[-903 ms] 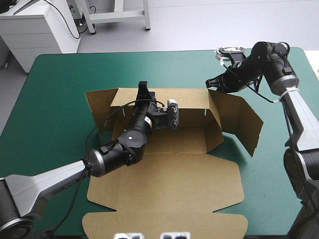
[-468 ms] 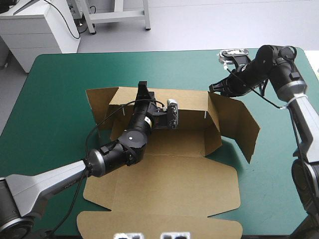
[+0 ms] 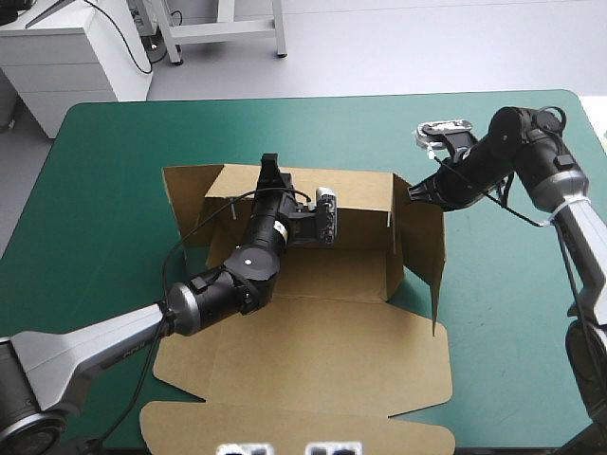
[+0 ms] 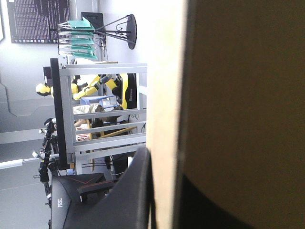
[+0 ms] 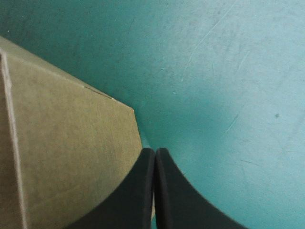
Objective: Fold the box
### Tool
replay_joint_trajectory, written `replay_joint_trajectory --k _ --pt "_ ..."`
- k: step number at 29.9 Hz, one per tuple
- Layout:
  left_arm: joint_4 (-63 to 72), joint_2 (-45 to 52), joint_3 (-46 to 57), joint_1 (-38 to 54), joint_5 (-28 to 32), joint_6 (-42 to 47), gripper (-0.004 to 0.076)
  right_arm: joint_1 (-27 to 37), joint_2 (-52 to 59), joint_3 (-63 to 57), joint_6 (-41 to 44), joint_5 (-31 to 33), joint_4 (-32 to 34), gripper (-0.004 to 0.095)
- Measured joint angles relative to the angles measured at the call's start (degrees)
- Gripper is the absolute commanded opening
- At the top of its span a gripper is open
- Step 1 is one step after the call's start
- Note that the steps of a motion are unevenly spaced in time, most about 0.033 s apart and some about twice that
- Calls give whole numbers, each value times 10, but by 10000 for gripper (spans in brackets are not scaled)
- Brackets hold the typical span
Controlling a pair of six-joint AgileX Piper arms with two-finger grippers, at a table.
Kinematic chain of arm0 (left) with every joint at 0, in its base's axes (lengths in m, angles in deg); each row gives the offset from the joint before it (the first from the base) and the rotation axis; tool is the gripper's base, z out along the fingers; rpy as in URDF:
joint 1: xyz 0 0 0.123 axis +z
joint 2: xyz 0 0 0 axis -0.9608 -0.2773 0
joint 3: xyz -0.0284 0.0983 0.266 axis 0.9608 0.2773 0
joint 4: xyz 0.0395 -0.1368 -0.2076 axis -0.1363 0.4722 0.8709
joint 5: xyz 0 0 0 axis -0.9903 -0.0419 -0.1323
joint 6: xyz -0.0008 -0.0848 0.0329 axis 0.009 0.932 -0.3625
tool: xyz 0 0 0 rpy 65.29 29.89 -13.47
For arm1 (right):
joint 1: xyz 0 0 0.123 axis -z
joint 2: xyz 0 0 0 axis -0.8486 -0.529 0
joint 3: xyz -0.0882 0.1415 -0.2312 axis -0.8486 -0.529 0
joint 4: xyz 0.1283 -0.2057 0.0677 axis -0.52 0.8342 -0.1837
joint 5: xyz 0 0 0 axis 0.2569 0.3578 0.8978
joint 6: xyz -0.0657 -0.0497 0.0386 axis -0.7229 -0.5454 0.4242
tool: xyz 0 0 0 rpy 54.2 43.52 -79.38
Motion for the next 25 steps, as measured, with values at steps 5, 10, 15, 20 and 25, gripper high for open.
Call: replay_joint_trajectory --k 5,10,15,20,25 --pt "-2 0 0 14 -2 6 -8 0 1 -1 -37 0 -68 -20" --pt "-1 0 0 19 -6 8 -8 0 17 -2 -92 -1 -122 -18" --pt "-1 0 0 21 -6 8 -8 0 40 -25 -141 -15 -145 -17" --pt "-1 0 0 21 -6 8 -8 0 80 -145 -214 -105 -197 -17" --pt "-1 -1 0 21 -6 8 -8 0 144 -293 -369 -246 -299 -17"
